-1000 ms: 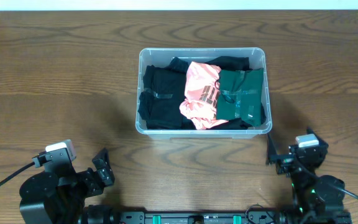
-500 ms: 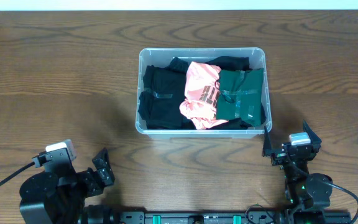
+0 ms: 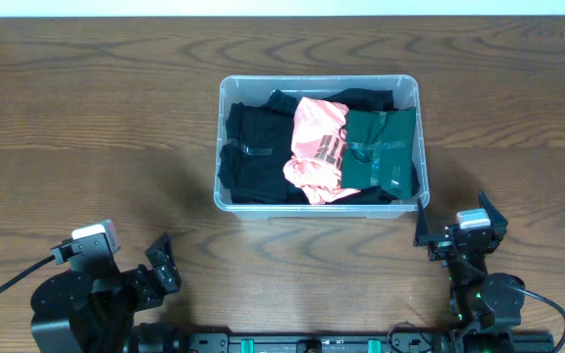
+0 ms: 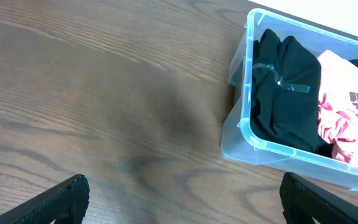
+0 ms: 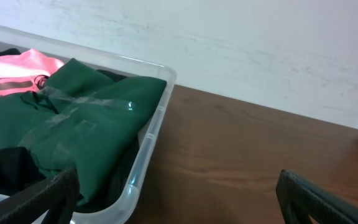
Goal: Pack container
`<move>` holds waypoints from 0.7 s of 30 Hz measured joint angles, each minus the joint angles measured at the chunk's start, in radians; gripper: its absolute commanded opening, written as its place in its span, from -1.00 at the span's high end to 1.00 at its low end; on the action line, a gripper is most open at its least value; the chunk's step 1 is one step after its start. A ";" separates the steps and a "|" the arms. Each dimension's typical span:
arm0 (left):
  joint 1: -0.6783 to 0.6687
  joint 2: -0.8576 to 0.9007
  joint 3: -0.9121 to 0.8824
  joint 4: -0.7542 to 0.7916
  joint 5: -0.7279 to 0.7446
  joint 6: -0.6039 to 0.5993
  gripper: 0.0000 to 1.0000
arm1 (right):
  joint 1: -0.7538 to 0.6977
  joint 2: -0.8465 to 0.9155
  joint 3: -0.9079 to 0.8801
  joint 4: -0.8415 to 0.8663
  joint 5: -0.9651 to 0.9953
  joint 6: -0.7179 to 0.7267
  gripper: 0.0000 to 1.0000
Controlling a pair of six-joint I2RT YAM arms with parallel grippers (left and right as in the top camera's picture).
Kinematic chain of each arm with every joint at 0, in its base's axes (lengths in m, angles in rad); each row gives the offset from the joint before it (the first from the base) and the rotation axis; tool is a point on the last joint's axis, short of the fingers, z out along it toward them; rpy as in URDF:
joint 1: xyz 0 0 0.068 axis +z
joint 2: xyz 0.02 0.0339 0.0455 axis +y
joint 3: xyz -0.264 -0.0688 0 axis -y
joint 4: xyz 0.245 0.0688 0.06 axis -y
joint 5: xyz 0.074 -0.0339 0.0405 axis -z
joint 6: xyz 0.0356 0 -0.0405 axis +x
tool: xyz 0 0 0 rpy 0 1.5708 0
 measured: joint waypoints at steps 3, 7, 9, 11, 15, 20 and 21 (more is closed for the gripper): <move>0.000 0.000 0.000 0.000 0.000 0.000 -0.96 | 0.000 0.000 0.000 0.000 0.000 0.000 -0.99; 0.000 0.000 0.000 0.000 0.000 0.000 -0.96 | 0.000 0.000 0.000 0.000 0.000 0.000 -0.99; 0.000 0.000 0.000 0.000 0.000 0.000 -0.96 | 0.000 0.000 0.000 0.000 0.000 0.000 -0.98; 0.000 0.000 0.000 -0.015 -0.001 0.003 -0.96 | 0.000 0.000 0.000 0.000 0.000 0.000 -0.99; 0.000 -0.020 -0.022 -0.063 -0.006 0.005 -0.96 | 0.000 0.000 0.000 0.000 0.000 0.000 -0.98; 0.000 -0.207 -0.277 0.177 -0.019 0.022 -0.96 | 0.000 0.000 0.000 -0.001 0.001 0.000 -0.98; 0.000 -0.236 -0.324 0.224 -0.019 0.023 -0.96 | 0.000 0.000 0.000 -0.001 0.001 0.000 -0.98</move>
